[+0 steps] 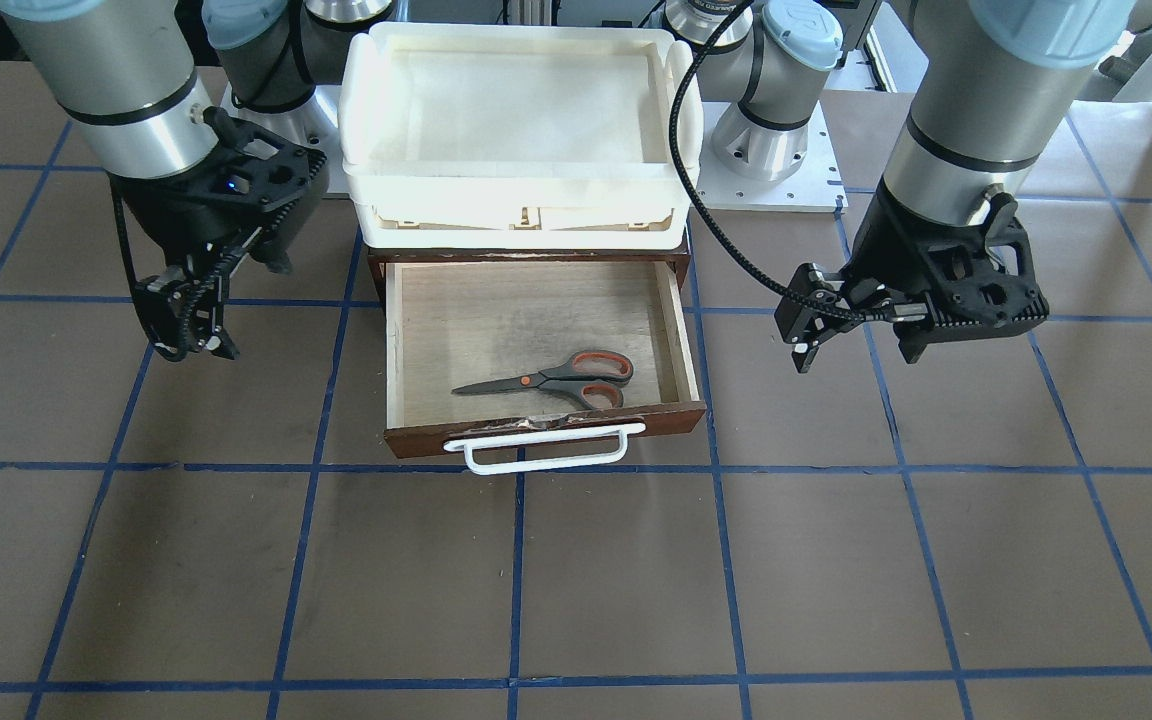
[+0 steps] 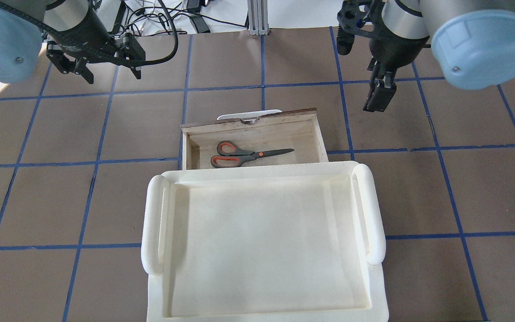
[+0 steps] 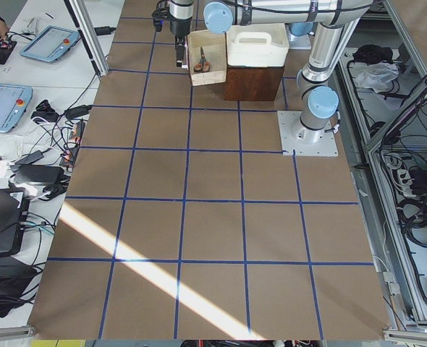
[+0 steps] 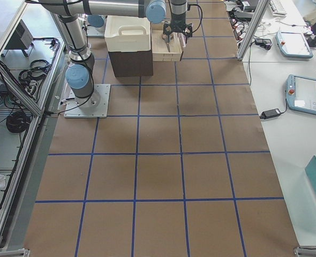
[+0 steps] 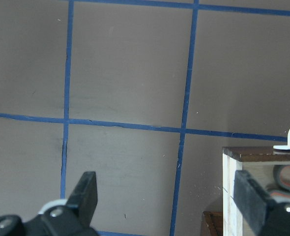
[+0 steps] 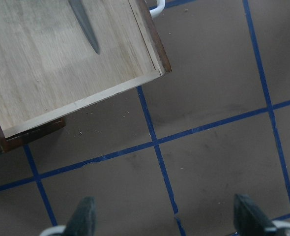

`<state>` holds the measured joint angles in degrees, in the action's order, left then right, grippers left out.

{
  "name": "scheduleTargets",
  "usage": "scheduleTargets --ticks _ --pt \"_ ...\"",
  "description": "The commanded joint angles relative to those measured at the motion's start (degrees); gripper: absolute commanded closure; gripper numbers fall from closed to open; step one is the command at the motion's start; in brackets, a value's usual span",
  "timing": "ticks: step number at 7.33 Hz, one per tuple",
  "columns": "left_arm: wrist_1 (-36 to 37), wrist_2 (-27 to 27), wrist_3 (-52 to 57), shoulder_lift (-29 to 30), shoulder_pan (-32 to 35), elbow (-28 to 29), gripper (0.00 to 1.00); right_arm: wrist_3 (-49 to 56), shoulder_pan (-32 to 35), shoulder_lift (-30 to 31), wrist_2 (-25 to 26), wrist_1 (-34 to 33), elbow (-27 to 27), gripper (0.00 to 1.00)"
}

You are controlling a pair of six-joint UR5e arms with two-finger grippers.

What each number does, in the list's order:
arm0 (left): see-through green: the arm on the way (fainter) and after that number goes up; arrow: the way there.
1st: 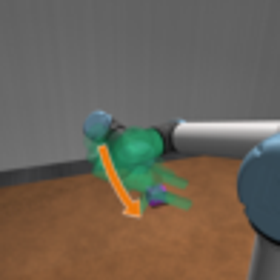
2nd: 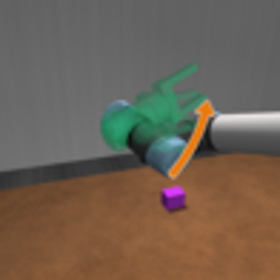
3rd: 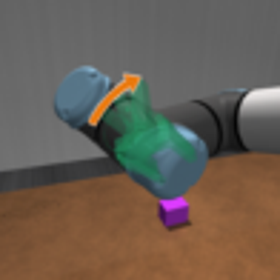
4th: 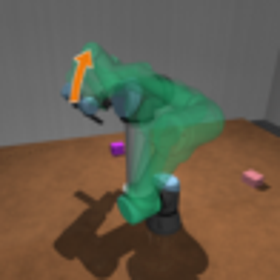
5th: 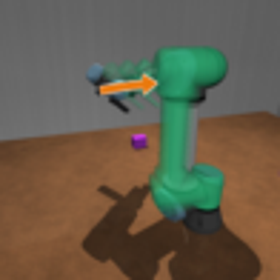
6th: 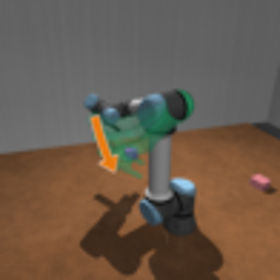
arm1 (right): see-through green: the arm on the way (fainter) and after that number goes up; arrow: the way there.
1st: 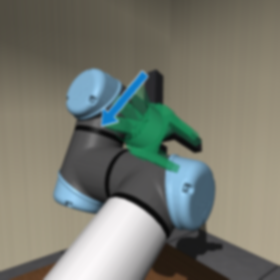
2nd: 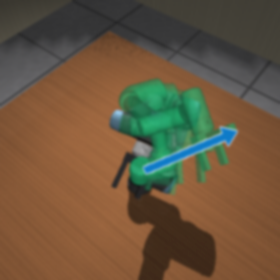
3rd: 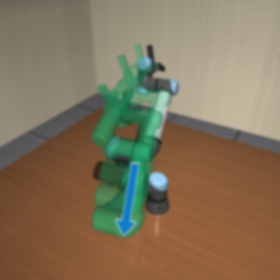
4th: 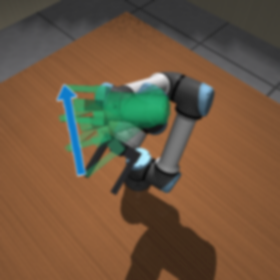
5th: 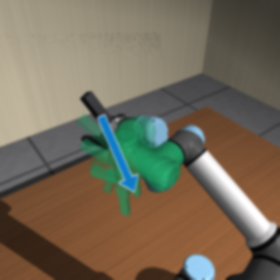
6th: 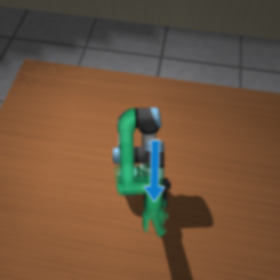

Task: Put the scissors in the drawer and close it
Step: 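Open the right gripper, release the scissors, and raise it away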

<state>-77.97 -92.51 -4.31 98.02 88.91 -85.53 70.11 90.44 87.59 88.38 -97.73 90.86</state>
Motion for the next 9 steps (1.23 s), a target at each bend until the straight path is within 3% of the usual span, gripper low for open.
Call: scheduleTargets --ticks 1,3,5,9 --pt "5.78 0.14 -3.59 5.75 3.62 1.42 0.00 -17.02 -0.88 2.14 0.04 1.58 0.02 0.00" --pt "11.76 0.05 -6.76 11.82 7.49 2.03 0.00 -37.84 -0.70 2.41 2.48 1.32 -0.42 0.00" --pt "11.88 0.05 -10.26 17.09 9.95 4.92 0.00 -58.65 -0.79 2.85 2.60 2.10 -1.90 0.00" --pt "10.30 0.49 -13.80 25.63 13.21 8.54 0.00 -73.65 -1.58 3.90 1.98 4.40 -2.09 0.00"
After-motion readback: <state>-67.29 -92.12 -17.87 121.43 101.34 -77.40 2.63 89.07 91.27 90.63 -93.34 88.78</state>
